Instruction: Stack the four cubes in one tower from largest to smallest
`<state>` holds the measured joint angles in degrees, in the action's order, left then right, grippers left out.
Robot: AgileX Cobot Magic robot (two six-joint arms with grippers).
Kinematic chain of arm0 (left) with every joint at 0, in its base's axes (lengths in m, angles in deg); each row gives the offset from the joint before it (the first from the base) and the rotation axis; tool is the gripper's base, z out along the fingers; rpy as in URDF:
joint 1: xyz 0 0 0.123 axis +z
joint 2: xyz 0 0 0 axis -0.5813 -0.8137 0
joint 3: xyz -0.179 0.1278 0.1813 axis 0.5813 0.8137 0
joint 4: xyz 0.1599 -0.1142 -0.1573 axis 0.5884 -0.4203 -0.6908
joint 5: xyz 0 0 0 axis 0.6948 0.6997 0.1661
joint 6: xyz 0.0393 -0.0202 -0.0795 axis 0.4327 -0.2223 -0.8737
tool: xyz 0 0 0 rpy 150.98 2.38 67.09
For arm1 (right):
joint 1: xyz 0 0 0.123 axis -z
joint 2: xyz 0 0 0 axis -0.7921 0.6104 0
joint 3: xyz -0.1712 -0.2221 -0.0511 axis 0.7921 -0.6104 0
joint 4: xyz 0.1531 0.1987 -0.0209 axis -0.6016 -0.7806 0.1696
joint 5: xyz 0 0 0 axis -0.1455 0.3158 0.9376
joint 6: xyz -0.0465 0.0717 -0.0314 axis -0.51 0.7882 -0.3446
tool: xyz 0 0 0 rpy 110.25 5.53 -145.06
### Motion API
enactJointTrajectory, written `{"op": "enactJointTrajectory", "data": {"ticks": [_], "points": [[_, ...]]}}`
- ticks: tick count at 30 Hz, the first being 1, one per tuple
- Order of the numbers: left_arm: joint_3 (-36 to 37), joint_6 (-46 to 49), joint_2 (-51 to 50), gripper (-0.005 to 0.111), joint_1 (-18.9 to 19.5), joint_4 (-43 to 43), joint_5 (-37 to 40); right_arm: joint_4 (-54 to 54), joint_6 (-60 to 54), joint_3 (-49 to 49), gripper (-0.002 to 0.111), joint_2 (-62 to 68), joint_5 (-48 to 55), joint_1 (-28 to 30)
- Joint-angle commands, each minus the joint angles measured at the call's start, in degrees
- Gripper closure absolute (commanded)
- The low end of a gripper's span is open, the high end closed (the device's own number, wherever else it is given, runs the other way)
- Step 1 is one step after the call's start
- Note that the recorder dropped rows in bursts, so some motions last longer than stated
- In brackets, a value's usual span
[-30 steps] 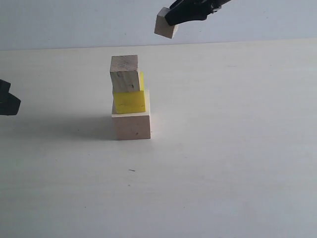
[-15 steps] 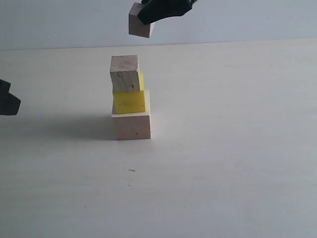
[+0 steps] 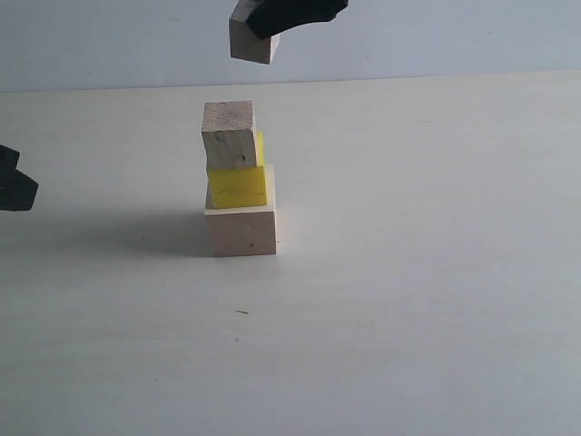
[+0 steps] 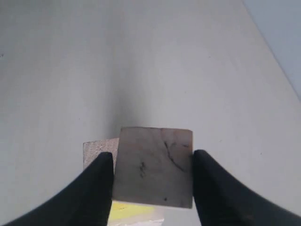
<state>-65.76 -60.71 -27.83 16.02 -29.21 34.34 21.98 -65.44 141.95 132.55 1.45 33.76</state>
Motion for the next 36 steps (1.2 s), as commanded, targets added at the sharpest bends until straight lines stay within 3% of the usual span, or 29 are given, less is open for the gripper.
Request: {"op": "enactJointTrajectory", "data": {"ticks": [1, 36], "points": [[0.2, -0.4, -0.2, 0.107, 0.1, -1.4, -0.6, 1.5, 0.9, -0.1, 0.108, -2.8, 0.0, 0.0], [0.2, 3.2, -0.2, 0.107, 0.1, -4.1, 0.0, -0.3, -0.8, -0.1, 0.108, -3.8, 0.0, 0.0]]}}
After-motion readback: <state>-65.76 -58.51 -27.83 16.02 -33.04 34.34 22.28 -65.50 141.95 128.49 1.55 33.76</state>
